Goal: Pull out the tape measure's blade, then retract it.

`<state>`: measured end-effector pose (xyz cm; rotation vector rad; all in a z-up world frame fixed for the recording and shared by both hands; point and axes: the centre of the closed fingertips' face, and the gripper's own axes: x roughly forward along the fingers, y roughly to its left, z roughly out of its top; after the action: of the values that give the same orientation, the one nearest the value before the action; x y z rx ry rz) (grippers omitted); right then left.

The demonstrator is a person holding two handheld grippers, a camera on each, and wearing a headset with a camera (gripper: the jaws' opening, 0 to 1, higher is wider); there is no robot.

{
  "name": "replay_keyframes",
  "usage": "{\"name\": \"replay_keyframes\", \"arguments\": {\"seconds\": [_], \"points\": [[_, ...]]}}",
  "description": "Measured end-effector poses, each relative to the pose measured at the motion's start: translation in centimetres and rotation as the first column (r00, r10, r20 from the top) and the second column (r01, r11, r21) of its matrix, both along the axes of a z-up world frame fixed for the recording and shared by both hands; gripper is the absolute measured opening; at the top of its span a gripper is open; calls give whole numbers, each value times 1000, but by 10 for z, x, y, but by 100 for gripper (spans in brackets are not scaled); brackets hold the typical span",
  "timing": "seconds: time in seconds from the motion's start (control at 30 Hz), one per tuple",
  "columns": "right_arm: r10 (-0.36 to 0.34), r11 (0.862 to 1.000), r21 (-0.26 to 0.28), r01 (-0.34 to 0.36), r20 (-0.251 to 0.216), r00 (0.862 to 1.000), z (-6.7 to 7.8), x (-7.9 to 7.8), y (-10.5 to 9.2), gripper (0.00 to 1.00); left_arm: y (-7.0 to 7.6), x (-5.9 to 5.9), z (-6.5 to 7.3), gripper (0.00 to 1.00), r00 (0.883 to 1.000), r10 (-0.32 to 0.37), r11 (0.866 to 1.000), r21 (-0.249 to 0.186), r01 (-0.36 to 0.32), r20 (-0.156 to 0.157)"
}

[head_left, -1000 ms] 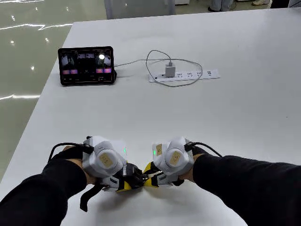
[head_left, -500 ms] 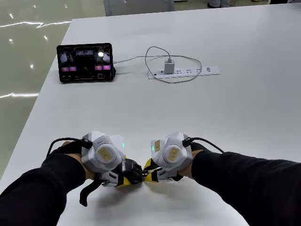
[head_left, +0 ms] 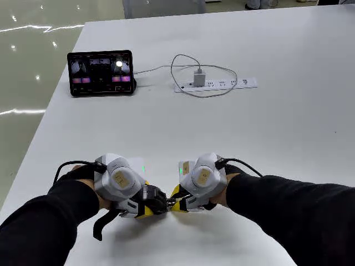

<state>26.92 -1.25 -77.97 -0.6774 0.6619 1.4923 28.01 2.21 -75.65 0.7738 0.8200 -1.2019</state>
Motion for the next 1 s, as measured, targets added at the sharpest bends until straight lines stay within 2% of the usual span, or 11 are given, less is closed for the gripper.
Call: {"name": "replay_keyframes", "arguments": {"seconds": [0.1,0.17,1.0], "points": [[-16,1000,2,16,-17,1000,0,1,-3,9,0,0,0,33,1000,3,1000,-2,-3,-1],[-5,1000,-2,5,-9,1000,0,1,-3,9,0,1,0,33,1000,6,1000,-4,-6,-1],[-21,1000,-14,21,-32,999,1,0,-22,9,-1,1,0,33,1000,1,1000,-10,-1,0]]}}
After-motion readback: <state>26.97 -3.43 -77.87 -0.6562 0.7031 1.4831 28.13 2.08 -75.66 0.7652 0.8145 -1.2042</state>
